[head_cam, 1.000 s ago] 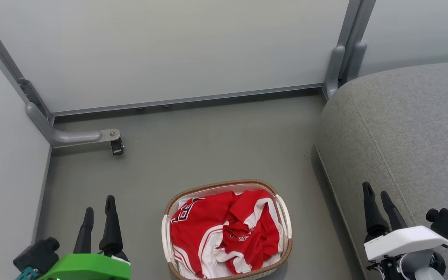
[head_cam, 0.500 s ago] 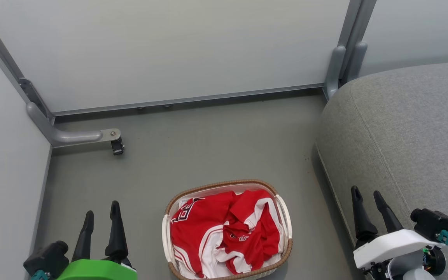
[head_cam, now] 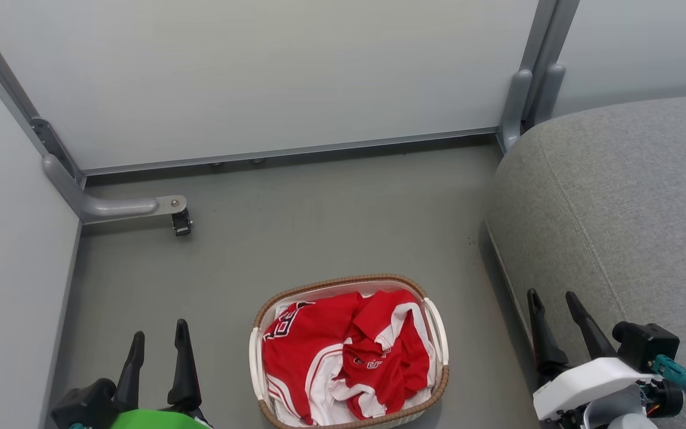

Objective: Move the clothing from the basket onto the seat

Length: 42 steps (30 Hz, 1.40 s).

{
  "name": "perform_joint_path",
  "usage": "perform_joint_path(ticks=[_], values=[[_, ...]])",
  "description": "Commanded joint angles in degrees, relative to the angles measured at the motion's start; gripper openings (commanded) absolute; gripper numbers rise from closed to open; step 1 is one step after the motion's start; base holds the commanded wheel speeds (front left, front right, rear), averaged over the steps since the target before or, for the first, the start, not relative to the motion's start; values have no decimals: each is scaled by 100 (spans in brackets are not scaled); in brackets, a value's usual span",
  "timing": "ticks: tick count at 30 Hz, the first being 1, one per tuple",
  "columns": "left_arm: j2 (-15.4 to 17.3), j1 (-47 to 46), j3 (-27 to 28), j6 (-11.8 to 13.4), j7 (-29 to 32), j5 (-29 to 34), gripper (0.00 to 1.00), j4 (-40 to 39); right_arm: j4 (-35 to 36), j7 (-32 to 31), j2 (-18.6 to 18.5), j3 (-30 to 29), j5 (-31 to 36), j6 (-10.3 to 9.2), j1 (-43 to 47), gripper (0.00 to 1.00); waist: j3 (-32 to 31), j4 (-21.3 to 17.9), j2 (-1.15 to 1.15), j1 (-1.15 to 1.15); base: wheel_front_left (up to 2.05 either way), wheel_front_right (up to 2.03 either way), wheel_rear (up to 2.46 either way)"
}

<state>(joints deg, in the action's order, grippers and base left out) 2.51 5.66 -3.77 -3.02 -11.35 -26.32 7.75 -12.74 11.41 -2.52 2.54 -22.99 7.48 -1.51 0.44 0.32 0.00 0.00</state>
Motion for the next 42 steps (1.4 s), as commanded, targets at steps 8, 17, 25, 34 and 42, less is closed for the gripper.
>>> perform_joint_path(ticks=[8,17,25,34,42], values=[[50,127,-67,53,-146,443,100,16,20,142,-40,44,465,2,78,100,18,17,0,0,0,0,0],[51,177,-103,103,-243,744,100,98,-2,240,-45,86,820,2,93,100,25,25,0,0,0,0,0],[53,213,-134,136,-325,1017,100,161,14,321,-49,118,1125,2,112,100,33,28,0,0,0,0,0],[55,241,-169,155,-382,1238,100,171,12,386,-54,145,1357,1,126,100,45,38,0,0,0,0,0],[54,240,-169,153,-382,1210,100,161,20,386,-52,146,1302,1,117,100,56,31,0,0,0,0,0]])
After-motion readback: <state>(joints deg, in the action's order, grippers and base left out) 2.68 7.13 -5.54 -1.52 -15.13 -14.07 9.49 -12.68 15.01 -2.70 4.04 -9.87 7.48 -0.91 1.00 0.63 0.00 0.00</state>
